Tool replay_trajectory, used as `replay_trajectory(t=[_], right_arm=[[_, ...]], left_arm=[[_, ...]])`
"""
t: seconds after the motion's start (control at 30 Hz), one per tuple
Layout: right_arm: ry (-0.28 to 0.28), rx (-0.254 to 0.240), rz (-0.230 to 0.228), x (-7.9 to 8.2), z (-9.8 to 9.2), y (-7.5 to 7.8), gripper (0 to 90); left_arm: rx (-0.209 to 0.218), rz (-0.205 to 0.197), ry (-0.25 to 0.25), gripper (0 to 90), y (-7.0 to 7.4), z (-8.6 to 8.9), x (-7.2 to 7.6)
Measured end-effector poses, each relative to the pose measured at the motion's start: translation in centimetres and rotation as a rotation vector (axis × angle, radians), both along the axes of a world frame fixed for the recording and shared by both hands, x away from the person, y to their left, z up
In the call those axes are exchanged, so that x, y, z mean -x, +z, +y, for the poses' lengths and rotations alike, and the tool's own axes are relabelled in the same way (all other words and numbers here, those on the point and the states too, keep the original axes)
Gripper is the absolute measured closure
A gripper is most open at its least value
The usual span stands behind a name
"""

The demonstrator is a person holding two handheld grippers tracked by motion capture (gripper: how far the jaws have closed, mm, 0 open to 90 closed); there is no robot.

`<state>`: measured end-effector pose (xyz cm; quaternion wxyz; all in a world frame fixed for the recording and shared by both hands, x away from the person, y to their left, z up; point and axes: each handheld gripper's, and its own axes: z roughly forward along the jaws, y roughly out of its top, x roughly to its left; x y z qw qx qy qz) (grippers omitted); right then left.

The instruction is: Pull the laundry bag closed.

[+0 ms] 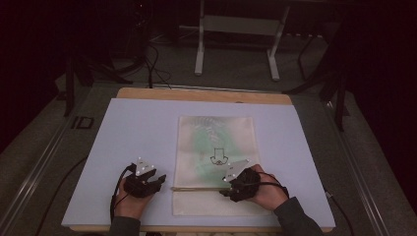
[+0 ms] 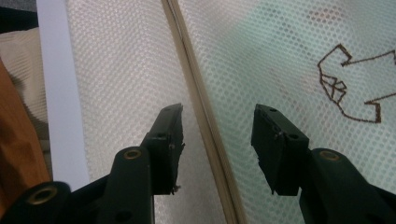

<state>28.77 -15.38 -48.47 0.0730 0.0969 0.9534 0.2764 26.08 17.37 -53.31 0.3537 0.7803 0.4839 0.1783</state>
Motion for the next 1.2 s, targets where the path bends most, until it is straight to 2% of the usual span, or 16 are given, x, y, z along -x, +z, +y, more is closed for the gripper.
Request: replay_trajectory(t=[1.2], right_arm=[[0.064,0.007,0.013,-0.4,3.1,0.1,53.9]], left_arm=[[-0.002,0.003,-0.008,52.5,0.0,0.0,0.0]])
